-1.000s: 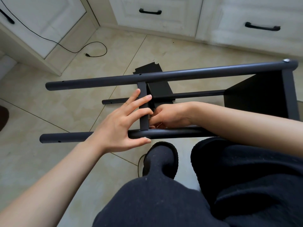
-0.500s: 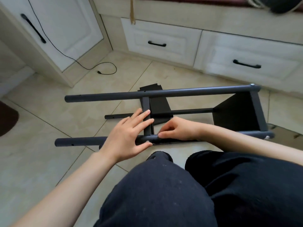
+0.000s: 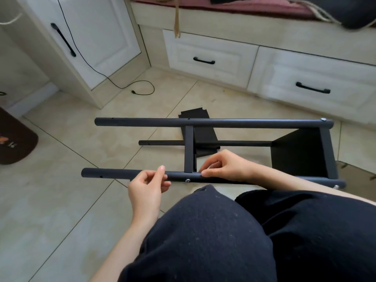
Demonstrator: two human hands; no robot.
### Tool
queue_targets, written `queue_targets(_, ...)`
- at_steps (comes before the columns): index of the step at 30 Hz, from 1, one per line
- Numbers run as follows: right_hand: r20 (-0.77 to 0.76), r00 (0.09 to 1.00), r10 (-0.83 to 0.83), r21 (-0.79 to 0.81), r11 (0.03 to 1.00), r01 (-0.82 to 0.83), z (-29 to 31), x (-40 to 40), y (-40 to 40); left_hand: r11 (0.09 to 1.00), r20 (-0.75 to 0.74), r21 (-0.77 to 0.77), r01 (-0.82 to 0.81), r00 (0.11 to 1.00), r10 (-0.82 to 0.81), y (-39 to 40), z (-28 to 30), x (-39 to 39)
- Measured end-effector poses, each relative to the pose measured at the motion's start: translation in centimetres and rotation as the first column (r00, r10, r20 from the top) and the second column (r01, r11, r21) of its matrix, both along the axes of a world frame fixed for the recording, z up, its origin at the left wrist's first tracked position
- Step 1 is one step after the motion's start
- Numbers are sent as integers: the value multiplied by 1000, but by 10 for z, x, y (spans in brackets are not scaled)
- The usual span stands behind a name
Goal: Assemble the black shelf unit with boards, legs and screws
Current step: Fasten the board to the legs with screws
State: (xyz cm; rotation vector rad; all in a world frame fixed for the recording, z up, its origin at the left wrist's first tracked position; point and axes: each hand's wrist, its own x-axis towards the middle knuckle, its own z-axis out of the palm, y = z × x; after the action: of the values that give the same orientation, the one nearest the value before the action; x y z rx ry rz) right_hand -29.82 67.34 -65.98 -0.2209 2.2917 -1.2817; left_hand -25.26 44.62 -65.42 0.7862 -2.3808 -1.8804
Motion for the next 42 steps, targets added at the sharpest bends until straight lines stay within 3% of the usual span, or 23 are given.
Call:
queue_targets(3,-36,999,-35,0,999,35,3,-5,1,995,236,95,10,971,-33,3,-6,1)
queue_targets(5,-42,998,-41,0,999,41,6,-9,1,947,352,314,-68,935,-49,6,-5,0)
queue_targets(7,-39,998,-39,5,999,39,5,-11,1,792,315,577,-197,949,6,6,-3,-6)
queue_targets(9,-24,999,-39,23,999,39,5,-11,1,662,264,701,-267,959,108,5,-5,-13)
queue_targets(13,-39,999,13,100,995,-9,9,-13,-1,639,198,730,-241,970,140,8,-4,-20)
queue_targets(17,-299,954,0,220,973,69,20,-25,-4,633,193,738,-234,972,134,6,-4,-19)
queue_targets(20,-562,825,-56,218,953,213,32,-41,-1,640,199,733,-232,972,124,6,-4,-19)
queue_targets(23,-705,709,-12,294,905,308,40,-55,3,645,194,729,-229,973,125,6,-4,-17)
queue_targets(25,-706,703,82,448,820,355,39,-64,5,643,192,731,-226,973,125,6,-4,-17)
queue_targets(27,-610,782,128,602,717,352,38,-71,8,631,196,742,-228,973,122,5,-5,-17)
queue_targets(30,-467,878,106,677,681,278,34,-77,13,606,212,763,-227,972,96,2,-6,-19)
queue_targets(42,-536,842,-64,488,790,370,45,-78,42,611,100,786,-97,995,30,11,0,-37)
